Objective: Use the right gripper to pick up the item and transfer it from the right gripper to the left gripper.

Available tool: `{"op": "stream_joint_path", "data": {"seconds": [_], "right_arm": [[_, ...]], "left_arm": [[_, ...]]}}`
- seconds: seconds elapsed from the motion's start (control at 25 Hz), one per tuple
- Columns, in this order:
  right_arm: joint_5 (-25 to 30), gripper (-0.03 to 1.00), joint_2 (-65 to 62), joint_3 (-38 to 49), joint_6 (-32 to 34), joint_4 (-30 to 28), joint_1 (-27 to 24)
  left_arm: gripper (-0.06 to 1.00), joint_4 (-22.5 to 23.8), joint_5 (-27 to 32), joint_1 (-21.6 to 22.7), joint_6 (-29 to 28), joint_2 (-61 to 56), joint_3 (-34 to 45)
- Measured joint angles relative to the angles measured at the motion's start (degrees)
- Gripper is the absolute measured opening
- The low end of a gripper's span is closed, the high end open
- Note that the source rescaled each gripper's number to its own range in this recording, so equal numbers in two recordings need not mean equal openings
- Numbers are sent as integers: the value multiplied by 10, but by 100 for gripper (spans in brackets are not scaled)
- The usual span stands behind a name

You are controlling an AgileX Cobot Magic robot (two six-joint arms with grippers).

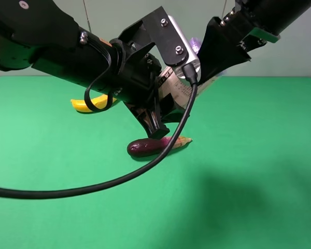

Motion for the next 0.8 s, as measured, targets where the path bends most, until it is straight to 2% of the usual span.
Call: {"op": "stream_joint_path", "data": {"seconds": [0.4,0.8], "right_arm": [[5,100,-22,0,10,-21,0],[6,100,-31,0,26,-54,0]], "left_arm": [[1,0,15,5,0,0,0],[1,2,17,62,-1,-10,1]]}}
